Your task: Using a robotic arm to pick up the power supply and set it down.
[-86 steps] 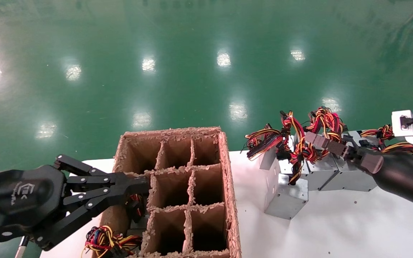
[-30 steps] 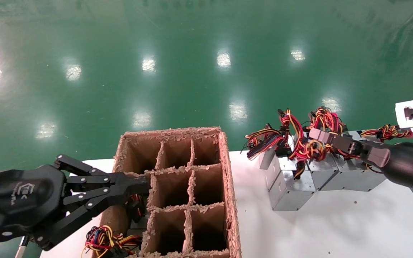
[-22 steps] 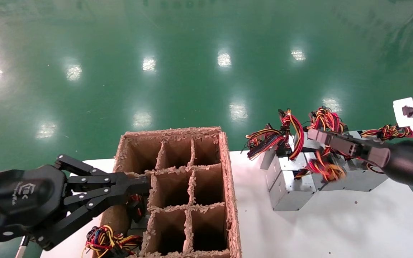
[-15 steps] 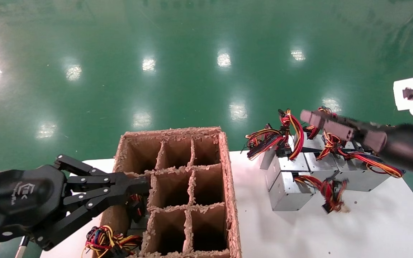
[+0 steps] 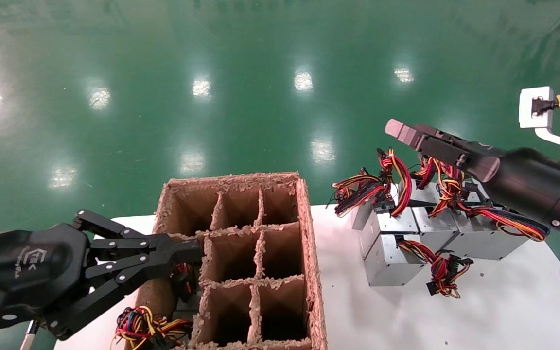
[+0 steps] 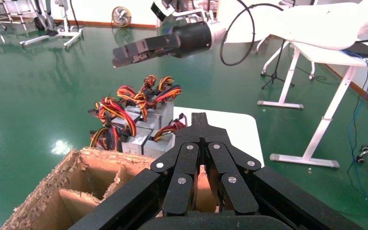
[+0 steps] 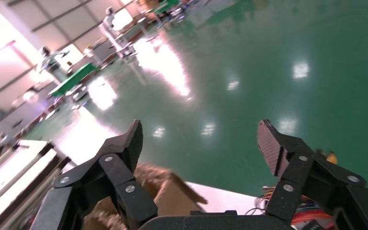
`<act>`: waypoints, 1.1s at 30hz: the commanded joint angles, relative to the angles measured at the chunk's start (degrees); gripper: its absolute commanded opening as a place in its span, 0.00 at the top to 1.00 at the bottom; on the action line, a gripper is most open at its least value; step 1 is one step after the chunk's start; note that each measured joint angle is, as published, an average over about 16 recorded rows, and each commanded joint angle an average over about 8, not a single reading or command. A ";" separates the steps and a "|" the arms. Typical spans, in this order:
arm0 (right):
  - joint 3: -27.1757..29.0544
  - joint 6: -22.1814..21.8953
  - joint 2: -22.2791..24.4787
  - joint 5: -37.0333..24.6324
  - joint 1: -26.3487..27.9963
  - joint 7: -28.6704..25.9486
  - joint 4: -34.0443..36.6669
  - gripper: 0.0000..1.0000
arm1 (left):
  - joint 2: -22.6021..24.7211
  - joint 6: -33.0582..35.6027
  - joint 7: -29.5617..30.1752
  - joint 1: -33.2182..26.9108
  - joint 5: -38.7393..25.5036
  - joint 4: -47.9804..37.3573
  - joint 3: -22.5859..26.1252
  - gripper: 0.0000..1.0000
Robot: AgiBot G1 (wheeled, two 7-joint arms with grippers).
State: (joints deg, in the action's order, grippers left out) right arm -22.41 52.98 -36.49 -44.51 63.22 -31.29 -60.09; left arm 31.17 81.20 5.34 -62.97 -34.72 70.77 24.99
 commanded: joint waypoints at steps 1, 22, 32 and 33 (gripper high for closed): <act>0.23 1.14 0.20 0.10 -0.09 0.68 -0.66 0.00 | 0.00 0.00 0.00 0.00 0.00 0.00 0.00 1.00; 2.72 13.89 0.71 1.13 -0.72 8.70 -5.84 0.00 | 0.00 0.00 0.00 0.00 0.00 0.00 0.00 0.00; 3.91 20.01 0.96 1.62 -1.03 12.55 -8.33 0.00 | 0.00 0.00 0.00 0.00 0.00 0.00 0.00 0.00; 4.03 20.63 0.99 1.67 -1.06 12.93 -8.58 0.00 | 0.00 0.00 0.00 0.00 0.00 0.00 0.00 0.00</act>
State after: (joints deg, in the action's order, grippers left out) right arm -18.38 73.59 -35.51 -42.84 62.16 -18.36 -68.66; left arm 31.17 81.20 5.34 -62.97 -34.72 70.77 24.99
